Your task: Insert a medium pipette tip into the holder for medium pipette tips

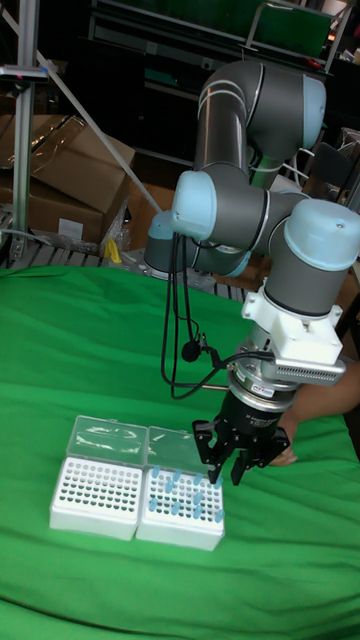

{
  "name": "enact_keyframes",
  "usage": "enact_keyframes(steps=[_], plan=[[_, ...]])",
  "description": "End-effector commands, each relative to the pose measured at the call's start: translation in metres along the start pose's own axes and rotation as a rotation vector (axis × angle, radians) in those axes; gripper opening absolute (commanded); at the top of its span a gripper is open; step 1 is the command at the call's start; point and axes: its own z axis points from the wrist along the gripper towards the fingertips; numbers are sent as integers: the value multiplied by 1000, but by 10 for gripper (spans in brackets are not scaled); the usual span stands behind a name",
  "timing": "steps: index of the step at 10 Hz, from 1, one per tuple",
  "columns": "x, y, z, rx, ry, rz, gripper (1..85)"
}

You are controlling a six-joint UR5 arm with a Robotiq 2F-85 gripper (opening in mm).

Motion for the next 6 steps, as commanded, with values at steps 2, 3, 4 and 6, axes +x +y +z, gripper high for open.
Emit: enact_keyframes(steps=[2, 3, 4, 6], plan=[[2, 2, 6, -17, -11, 16, 330], [2, 1, 9, -17, -15, 16, 330], [2, 1, 10, -15, -17, 16, 330], [2, 0, 15, -13, -20, 20, 303]])
